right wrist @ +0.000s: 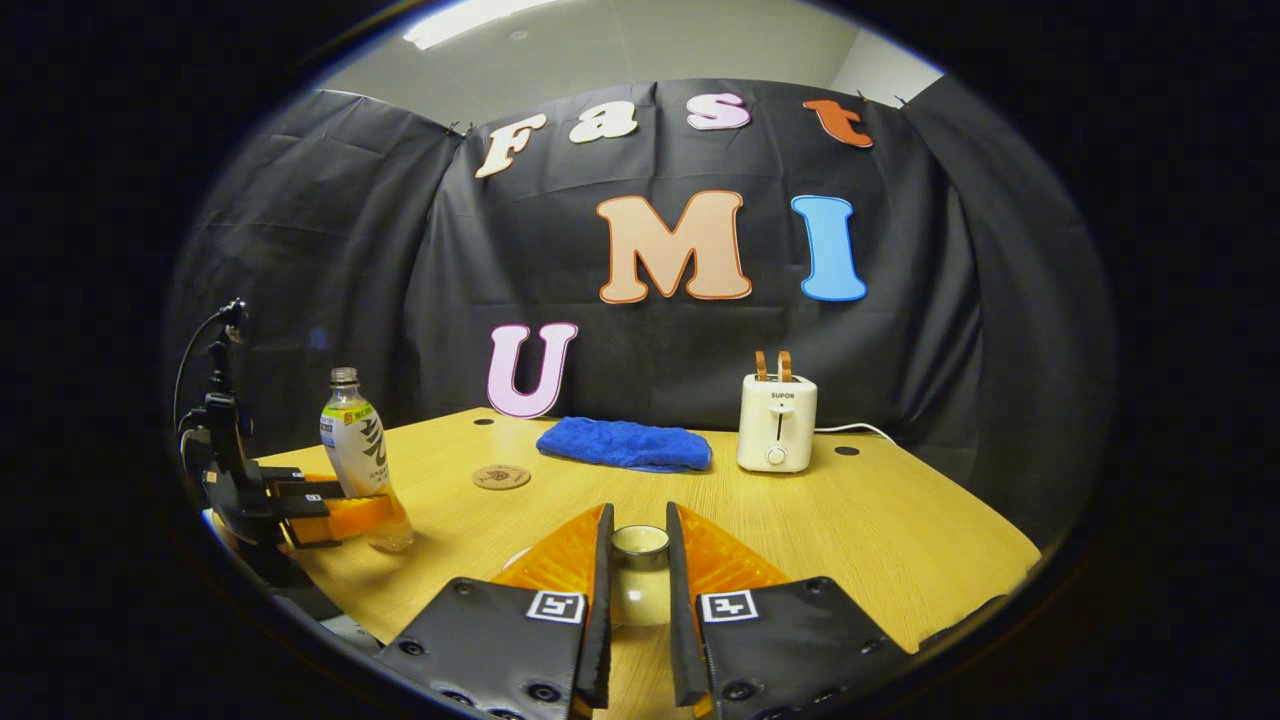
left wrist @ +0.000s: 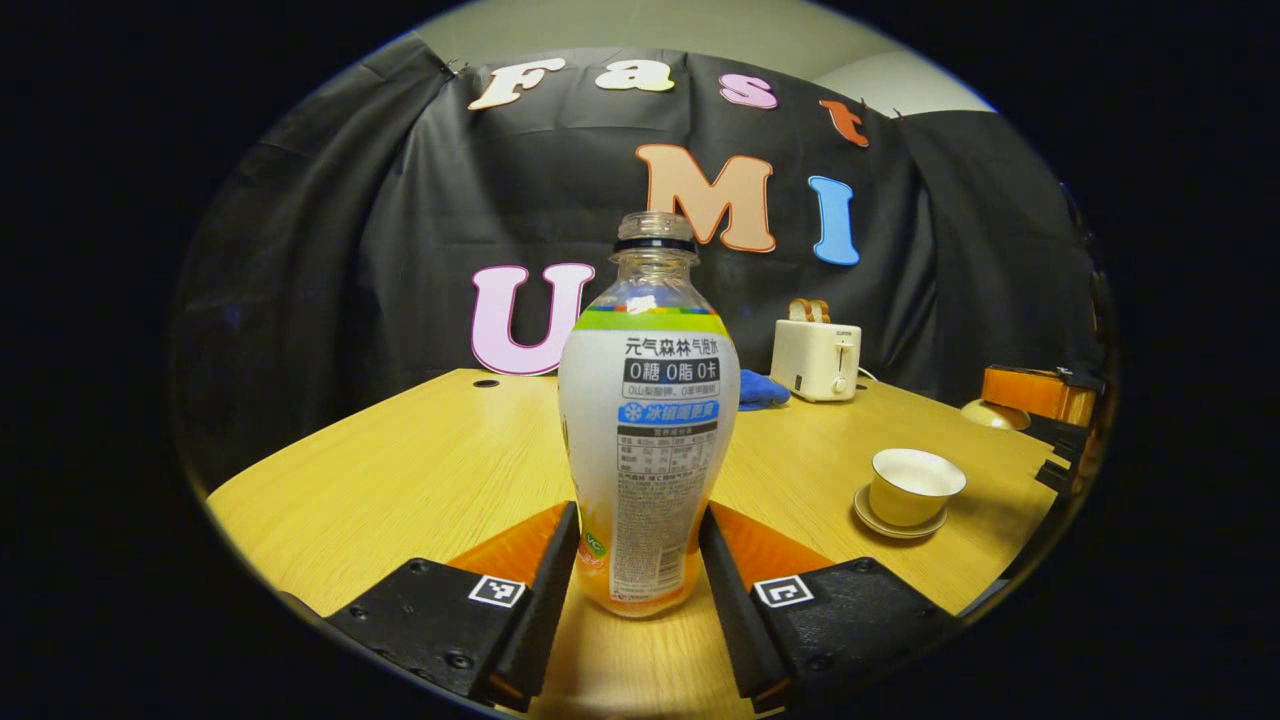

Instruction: Open the teacup lid with one hand, grasp the water bottle and pour water into the teacup with the other hand; after pouring, place the water bottle on the coaster and then close the teacup lid.

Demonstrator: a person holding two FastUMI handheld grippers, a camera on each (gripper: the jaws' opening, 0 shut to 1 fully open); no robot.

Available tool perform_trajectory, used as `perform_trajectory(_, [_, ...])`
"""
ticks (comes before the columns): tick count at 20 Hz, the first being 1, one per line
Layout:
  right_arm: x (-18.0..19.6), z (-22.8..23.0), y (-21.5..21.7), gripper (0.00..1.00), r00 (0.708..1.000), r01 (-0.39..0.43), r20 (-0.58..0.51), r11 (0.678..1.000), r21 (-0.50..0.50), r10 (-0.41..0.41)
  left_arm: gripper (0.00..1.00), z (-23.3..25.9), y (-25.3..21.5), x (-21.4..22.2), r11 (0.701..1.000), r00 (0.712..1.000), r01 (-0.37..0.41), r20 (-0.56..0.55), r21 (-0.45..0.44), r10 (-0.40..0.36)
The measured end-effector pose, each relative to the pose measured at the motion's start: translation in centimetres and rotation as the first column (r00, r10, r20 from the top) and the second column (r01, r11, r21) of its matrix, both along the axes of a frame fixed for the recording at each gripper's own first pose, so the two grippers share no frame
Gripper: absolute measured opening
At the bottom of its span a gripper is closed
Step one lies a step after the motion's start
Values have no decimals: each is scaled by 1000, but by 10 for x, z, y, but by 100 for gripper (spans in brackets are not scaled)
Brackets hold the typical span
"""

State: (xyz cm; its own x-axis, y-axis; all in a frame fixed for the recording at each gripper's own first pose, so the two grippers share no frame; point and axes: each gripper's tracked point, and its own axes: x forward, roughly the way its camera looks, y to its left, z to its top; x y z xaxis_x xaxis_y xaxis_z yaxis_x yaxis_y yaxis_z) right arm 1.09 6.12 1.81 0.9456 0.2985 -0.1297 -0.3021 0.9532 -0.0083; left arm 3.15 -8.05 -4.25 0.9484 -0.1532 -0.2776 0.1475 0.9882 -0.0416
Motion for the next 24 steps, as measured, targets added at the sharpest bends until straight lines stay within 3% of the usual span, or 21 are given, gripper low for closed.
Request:
perform_trajectory(6, [0, 1, -11, 28, 1000, 16, 6, 1000, -2, -16, 59, 6, -16, -1, 999, 999, 45, -1, 7, -45])
perform_trajectory(13, [-3, -1, -25, 29, 999, 43, 2, 999, -3, -42, 56, 30, -27, 8, 982, 991, 119, 35, 144, -125])
perform_trajectory(18, [-4, 0, -40, 30, 998, 70, 2, 998, -1, -70, 57, 34, -45, 17, 941, 977, 201, 18, 271, -214])
perform_trajectory(20, [-5, -1, -48, 30, 997, 82, 2, 997, -6, -82, 57, 35, -56, 20, 900, 965, 242, 9, 363, -263])
perform_trajectory(24, [-6, -5, -57, 28, 995, 100, -2, 995, -8, -100, 57, 17, -71, 19, 841, 946, 304, -37, 447, -322])
